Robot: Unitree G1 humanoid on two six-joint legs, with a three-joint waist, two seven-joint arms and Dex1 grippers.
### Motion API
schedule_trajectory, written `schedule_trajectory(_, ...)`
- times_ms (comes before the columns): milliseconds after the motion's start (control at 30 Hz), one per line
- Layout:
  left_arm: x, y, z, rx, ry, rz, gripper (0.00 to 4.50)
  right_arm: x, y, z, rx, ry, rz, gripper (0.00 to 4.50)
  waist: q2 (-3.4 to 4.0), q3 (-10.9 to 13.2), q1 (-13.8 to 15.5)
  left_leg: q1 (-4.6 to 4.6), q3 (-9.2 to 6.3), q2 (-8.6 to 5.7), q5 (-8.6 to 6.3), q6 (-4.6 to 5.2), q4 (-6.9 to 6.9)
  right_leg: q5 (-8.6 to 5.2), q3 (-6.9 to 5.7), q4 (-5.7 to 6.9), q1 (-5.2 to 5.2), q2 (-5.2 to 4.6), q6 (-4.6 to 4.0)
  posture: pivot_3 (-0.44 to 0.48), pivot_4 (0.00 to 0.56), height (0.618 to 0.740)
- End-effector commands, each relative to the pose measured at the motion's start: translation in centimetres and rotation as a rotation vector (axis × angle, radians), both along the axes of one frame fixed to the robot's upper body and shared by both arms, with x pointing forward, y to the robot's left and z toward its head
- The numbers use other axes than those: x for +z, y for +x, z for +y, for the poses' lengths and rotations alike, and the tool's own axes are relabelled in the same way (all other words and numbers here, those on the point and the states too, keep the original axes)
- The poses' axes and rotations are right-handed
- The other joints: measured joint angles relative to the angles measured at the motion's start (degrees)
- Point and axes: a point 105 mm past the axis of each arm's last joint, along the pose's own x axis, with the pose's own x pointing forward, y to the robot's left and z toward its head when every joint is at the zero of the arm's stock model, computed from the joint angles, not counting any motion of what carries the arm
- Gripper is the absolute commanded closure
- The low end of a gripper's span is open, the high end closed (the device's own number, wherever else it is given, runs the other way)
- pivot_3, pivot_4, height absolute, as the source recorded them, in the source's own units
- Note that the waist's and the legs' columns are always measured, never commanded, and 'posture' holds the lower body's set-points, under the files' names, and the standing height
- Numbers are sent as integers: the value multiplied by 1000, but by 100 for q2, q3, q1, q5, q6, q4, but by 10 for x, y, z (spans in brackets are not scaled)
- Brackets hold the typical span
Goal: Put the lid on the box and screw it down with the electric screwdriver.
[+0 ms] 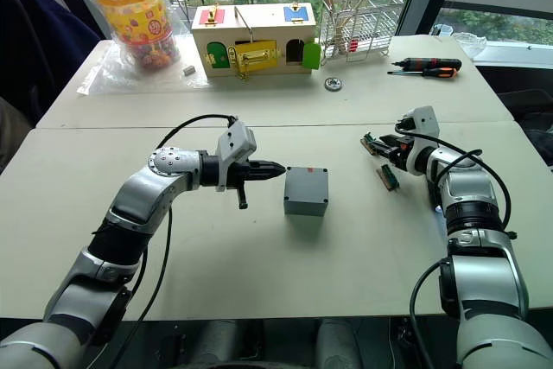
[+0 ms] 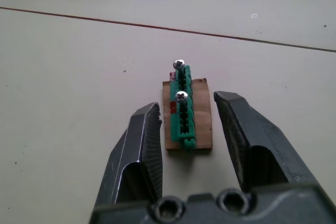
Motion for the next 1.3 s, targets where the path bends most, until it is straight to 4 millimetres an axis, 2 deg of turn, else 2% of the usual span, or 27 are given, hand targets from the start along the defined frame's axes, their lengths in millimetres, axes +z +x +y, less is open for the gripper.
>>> schedule_trajectory(33,10,-2,-3,-16,-19,-37,4500,17,5,3,14,-3,-60,2694,0,0,-2,0,0,0,0,0,0,0,0,0,0,1,0,0,150,708)
schedule_trajectory(200,7,-2,-4,-16,-13,-35,4500,16,8,6,17,0,-57,2694,0,0,0,0,0,1,0,0,0,0,0,0,0,0,0,0,150,708)
schedule_trajectory(233,7,-3,-4,-16,-12,-35,4500,15,8,6,17,0,-54,3262,0,0,0,0,0,0,0,-1,0,0,0,0,0,0,0,0,150,708)
schedule_trajectory(267,7,-3,-4,-16,-12,-35,4500,14,8,6,18,0,-52,3551,0,0,-1,0,0,0,0,-1,-1,0,0,0,0,0,0,0,150,708)
schedule_trajectory(333,6,-3,-4,-15,-10,-34,4500,14,8,7,21,2,-52,4459,0,0,-3,0,0,1,0,-1,-1,0,0,0,0,1,0,0,150,708)
schedule_trajectory(633,6,-2,-3,-12,-7,-32,4500,19,7,11,36,16,-68,4459,0,0,-4,0,0,1,0,-1,-1,0,0,0,0,1,0,0,150,708)
schedule_trajectory(933,7,-1,-4,-16,-11,-34,4500,40,5,11,31,23,-132,4459,0,0,1,0,0,2,0,-1,-1,0,0,0,0,0,0,0,150,708)
schedule_trajectory(1067,9,-2,-4,-19,-19,-36,4500,56,1,11,30,24,-184,4459,0,0,4,0,0,2,0,-1,-1,0,0,0,0,0,0,0,150,708)
schedule_trajectory(1100,10,-3,-4,-21,-21,-36,4500,61,-3,14,49,35,-194,4459,0,0,9,0,0,2,0,-1,-1,0,0,0,0,0,0,0,150,708)
schedule_trajectory(1200,13,-12,0,-57,-20,-16,4500,70,-28,41,206,99,-181,4459,1,0,20,-1,-3,5,0,-1,-4,0,-1,0,-1,1,0,0,150,708)
schedule_trajectory(1300,8,-26,6,-114,21,15,4500,65,-62,69,346,138,-115,4459,1,0,21,0,-12,8,0,-1,-5,0,0,0,-1,2,0,0,150,708)
